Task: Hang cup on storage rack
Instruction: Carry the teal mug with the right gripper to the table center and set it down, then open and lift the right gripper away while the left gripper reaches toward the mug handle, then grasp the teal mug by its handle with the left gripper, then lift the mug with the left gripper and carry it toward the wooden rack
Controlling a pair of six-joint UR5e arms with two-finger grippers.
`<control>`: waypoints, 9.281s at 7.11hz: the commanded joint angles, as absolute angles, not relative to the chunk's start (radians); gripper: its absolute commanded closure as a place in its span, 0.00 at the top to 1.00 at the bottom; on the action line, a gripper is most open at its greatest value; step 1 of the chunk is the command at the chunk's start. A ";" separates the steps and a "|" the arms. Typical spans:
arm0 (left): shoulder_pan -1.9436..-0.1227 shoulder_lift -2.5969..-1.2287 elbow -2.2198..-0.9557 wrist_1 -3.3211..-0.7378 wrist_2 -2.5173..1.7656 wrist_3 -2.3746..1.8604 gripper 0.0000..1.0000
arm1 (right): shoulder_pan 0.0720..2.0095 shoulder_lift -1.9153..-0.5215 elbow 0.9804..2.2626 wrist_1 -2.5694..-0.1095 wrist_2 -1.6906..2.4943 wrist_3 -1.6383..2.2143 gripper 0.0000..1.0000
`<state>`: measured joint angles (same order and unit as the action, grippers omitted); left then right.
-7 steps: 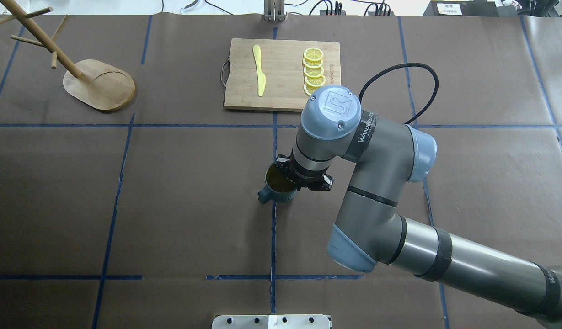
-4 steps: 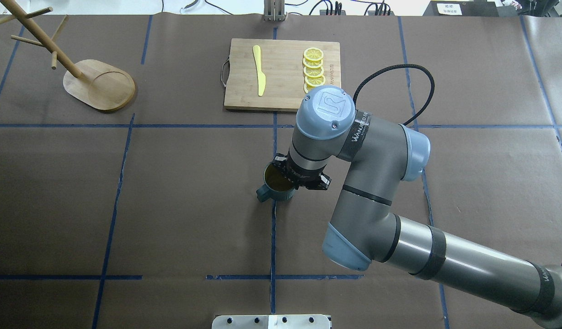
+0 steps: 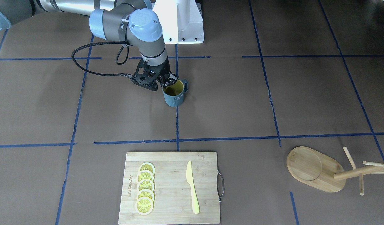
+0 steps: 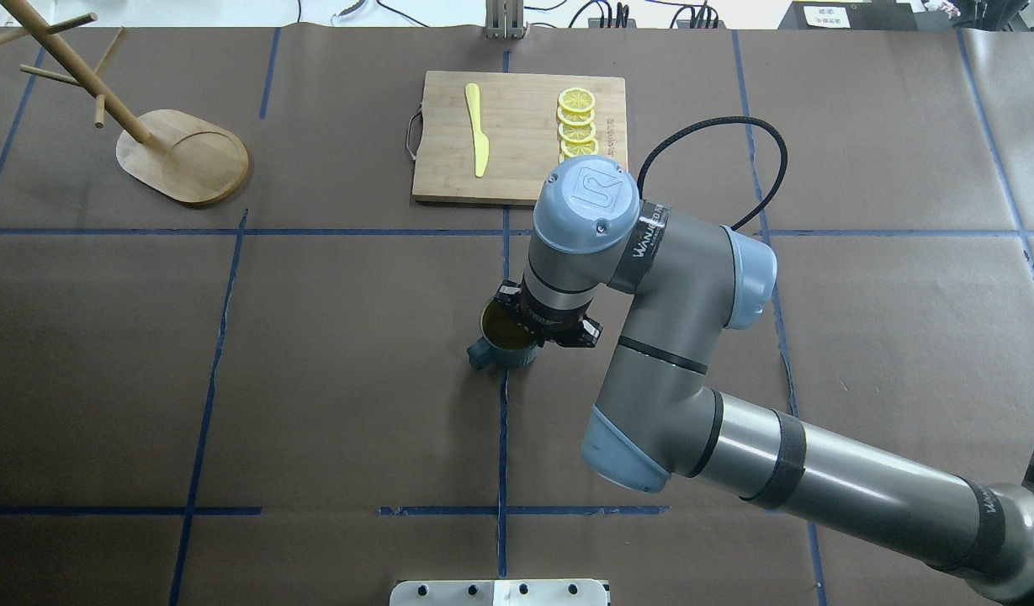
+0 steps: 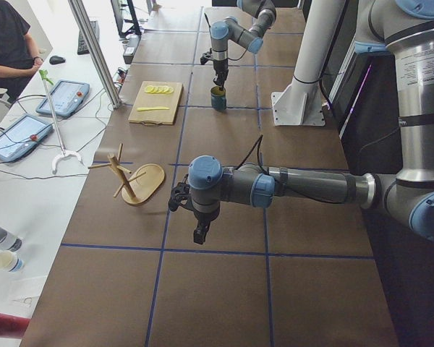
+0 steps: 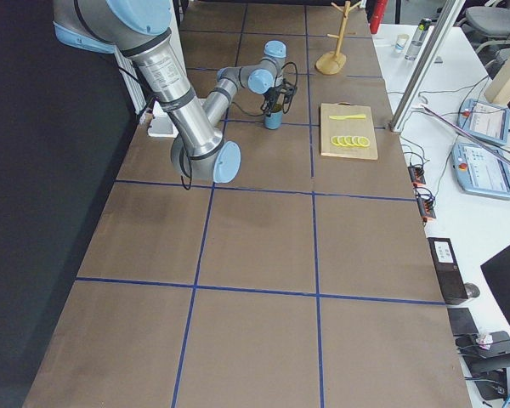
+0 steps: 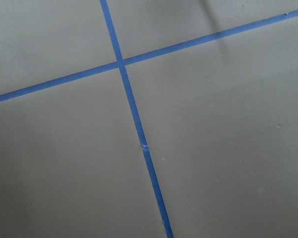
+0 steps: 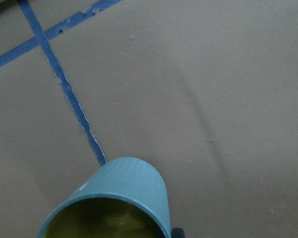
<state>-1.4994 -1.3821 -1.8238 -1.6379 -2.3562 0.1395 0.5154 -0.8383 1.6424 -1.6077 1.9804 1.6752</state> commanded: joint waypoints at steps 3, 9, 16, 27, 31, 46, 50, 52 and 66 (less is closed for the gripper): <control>-1.444 -1.387 -1.844 -1.650 -2.355 0.138 1.00 | 0.514 -0.824 1.649 -1.609 1.982 1.677 0.99; -1.093 -1.614 -2.016 -1.825 -2.342 -0.133 1.00 | 0.711 -1.061 1.953 -1.608 2.130 1.643 0.99; -0.542 -2.034 -1.912 -1.860 -1.905 -0.362 1.00 | 0.807 -1.127 1.954 -1.608 2.180 1.582 0.99; -0.380 -2.097 -1.678 -2.177 -1.637 -0.592 0.80 | 0.866 -1.204 1.990 -1.611 2.161 1.580 0.99; -0.376 -2.097 -1.675 -2.175 -1.638 -0.589 0.53 | 0.900 -1.241 1.994 -1.612 2.161 1.517 0.99; -0.776 -2.042 -1.703 -2.187 -1.980 -0.951 0.00 | 0.914 -1.321 2.060 -1.614 2.146 1.517 0.99; -0.851 -2.037 -1.544 -2.617 -2.097 -1.243 0.00 | 0.911 -1.321 2.060 -1.614 2.132 1.517 0.99; -0.891 -2.010 -1.471 -2.822 -2.108 -1.409 0.00 | 0.911 -1.321 2.060 -1.614 2.123 1.517 0.99; -1.005 -2.049 -1.011 -3.747 -1.706 -2.328 0.00 | 0.911 -1.312 2.077 -1.615 2.076 1.519 0.99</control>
